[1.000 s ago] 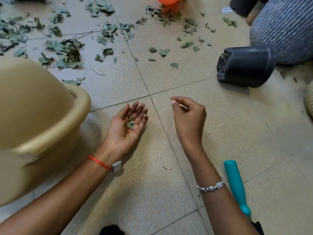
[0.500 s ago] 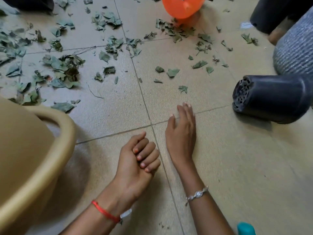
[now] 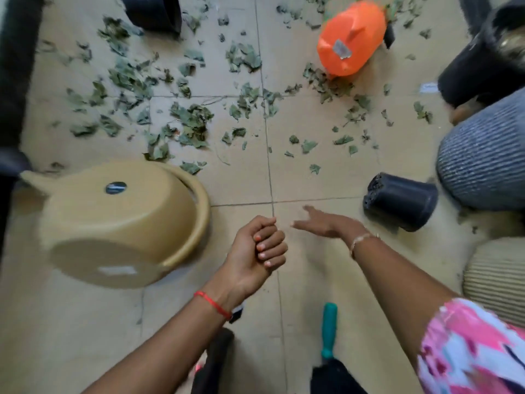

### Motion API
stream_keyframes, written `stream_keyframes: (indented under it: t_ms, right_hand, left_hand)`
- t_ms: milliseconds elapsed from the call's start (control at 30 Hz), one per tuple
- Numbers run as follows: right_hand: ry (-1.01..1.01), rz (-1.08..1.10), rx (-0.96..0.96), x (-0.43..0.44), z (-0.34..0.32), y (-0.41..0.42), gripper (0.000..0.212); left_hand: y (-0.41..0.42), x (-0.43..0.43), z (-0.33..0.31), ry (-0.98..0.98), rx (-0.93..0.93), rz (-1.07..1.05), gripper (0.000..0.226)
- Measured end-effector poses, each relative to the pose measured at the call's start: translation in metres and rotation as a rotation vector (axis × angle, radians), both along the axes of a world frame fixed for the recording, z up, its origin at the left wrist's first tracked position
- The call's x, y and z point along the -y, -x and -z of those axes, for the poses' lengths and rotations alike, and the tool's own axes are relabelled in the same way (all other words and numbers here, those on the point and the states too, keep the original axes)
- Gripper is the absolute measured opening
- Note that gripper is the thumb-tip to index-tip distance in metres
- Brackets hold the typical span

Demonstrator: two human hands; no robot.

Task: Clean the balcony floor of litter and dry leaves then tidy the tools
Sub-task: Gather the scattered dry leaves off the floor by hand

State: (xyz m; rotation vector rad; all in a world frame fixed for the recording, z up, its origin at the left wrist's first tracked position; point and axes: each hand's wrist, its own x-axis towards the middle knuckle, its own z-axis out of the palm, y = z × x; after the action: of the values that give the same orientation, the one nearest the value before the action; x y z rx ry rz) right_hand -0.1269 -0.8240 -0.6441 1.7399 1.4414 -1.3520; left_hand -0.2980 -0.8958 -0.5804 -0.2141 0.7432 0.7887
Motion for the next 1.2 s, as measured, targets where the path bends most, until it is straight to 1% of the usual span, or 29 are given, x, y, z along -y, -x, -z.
stream_keyframes:
  t_ms: [67, 133, 200, 267, 367, 467, 567, 633, 700, 800, 933, 1033, 1100, 1200]
  right_hand:
    - [0.012, 0.058, -0.096, 0.022, -0.056, 0.004, 0.079]
    - [0.058, 0.033, -0.155, 0.046, -0.106, 0.011, 0.076]
    - [0.102, -0.007, -0.181, 0.06, -0.155, 0.016, 0.074]
    - [0.095, 0.037, -0.198, 0.065, -0.194, 0.015, 0.072]
    - [-0.001, 0.292, -0.237, 0.059, -0.228, 0.015, 0.068]
    - [-0.149, 0.591, -0.265, 0.04, -0.236, 0.016, 0.06]
    - [-0.275, 0.75, -0.261, 0.016, -0.219, 0.015, 0.055]
    - [-0.351, 0.842, -0.238, -0.003, -0.202, 0.012, 0.053]
    - [-0.404, 0.929, -0.196, -0.026, -0.181, 0.011, 0.051]
    - [-0.456, 1.064, -0.18, -0.051, -0.151, 0.009, 0.051]
    - [-0.485, 1.22, -0.168, -0.075, -0.108, 0.012, 0.053]
    - [-0.534, 1.264, -0.161, -0.093, -0.081, 0.008, 0.056]
    - [-0.622, 1.275, -0.15, -0.109, -0.06, -0.005, 0.059]
    - [-0.767, 1.277, -0.062, -0.134, -0.014, -0.029, 0.062]
  left_hand:
    - [0.011, 0.002, -0.049, 0.043, -0.014, -0.008, 0.046]
    - [0.017, 0.006, -0.093, 0.089, -0.055, -0.047, 0.045]
    - [0.021, 0.004, -0.138, 0.122, -0.117, -0.083, 0.045]
    - [0.015, -0.001, -0.176, 0.139, -0.16, -0.104, 0.045]
    - [0.0, -0.015, -0.207, 0.157, -0.194, -0.097, 0.052]
    - [-0.017, -0.042, -0.213, 0.143, -0.226, -0.085, 0.053]
    - [-0.032, -0.076, -0.192, 0.145, -0.218, -0.075, 0.046]
    - [-0.04, -0.098, -0.175, 0.159, -0.159, -0.021, 0.048]
    - [-0.044, -0.122, -0.154, 0.154, -0.091, 0.079, 0.054]
    - [-0.052, -0.156, -0.123, 0.091, -0.095, 0.269, 0.058]
    - [-0.063, -0.19, -0.081, 0.045, -0.209, 0.437, 0.059]
    - [-0.068, -0.213, -0.047, 0.038, -0.302, 0.446, 0.061]
    - [-0.078, -0.231, -0.016, 0.014, -0.363, 0.443, 0.061]
    - [-0.1, -0.258, 0.036, -0.1, -0.567, 0.473, 0.058]
